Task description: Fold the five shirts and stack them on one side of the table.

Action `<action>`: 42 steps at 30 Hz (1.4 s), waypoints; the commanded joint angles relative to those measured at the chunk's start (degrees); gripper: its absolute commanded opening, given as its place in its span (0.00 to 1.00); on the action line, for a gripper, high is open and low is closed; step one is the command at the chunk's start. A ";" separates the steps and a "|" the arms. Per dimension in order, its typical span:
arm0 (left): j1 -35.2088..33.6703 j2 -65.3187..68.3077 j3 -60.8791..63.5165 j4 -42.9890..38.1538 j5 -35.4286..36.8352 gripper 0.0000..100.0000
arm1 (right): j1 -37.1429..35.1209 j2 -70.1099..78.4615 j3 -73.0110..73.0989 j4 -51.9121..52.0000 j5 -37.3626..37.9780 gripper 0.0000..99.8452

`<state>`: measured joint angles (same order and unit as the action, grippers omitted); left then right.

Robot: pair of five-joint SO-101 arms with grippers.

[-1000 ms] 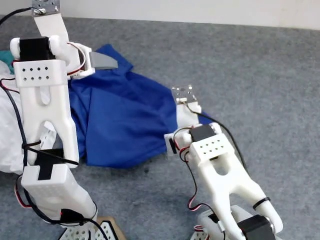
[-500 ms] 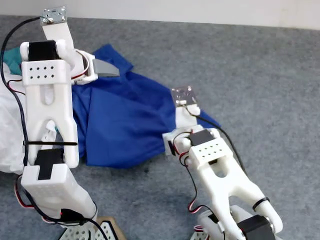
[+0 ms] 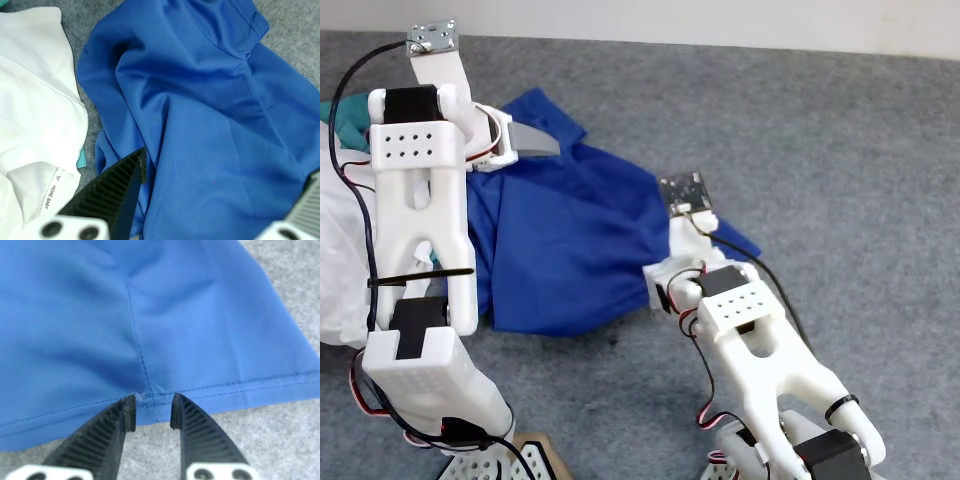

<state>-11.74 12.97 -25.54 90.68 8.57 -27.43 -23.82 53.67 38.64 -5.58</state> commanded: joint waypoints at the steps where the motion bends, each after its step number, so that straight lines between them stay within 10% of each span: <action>1: -0.48 -2.33 -0.48 -0.88 -0.44 0.46 | -0.66 3.47 -1.19 -1.10 1.14 0.13; 23: -0.22 -2.33 -0.40 -0.88 -0.18 0.46 | -0.31 13.14 -6.46 -0.84 1.23 0.01; 42: -0.04 -2.24 -0.40 -6.95 -0.09 0.46 | 19.03 -14.81 -8.84 14.29 1.14 0.01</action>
<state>-11.74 12.97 -25.54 85.49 8.57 -13.45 -32.09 47.60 51.12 -5.05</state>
